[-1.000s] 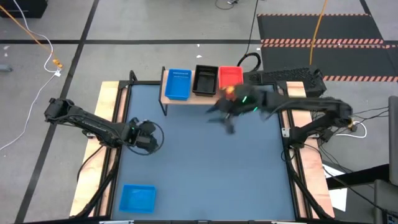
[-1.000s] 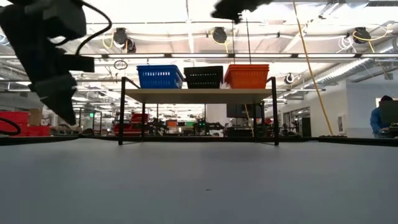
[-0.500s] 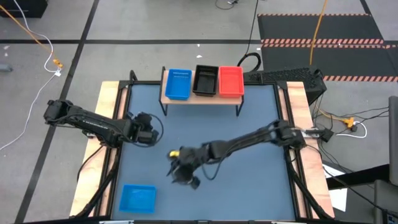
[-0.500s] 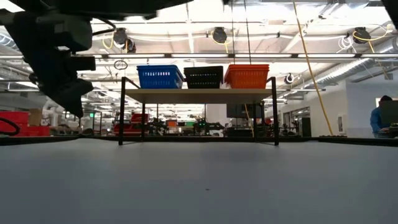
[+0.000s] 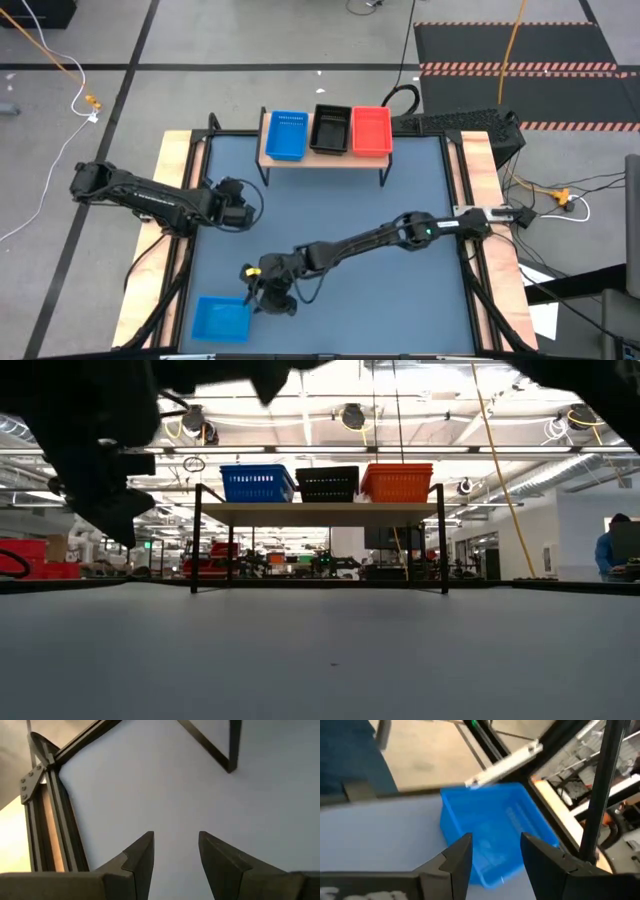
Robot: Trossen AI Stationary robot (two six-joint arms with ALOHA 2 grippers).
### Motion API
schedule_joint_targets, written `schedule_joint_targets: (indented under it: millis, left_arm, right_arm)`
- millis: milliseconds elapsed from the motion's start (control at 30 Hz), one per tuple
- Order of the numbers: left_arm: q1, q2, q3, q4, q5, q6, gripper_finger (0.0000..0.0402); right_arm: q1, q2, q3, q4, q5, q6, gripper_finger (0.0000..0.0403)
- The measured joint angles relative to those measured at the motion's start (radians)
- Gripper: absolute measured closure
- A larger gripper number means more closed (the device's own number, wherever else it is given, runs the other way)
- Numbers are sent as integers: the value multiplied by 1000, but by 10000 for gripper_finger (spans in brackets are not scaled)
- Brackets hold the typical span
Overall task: Stack baskets on shelf by color
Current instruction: Stack the blue bin on the stacked blue bins on the shelf
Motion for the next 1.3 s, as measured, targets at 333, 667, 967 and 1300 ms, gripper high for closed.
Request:
schedule_joint_targets:
  millis: [333,667,967,1300]
  left_arm:
    - [74,0,-44,1,-73,68,245]
    - [122,0,-110,18,-68,13,245]
    - [121,0,-161,182,-67,40,245]
    - [121,0,-171,217,-69,30,245]
  right_arm:
    - [-28,60,15,65,-75,-82,243]
    - [-31,61,-39,84,-131,-105,243]
    - [-30,61,-98,221,-124,-113,243]
    - [14,63,-121,321,-129,-117,243]
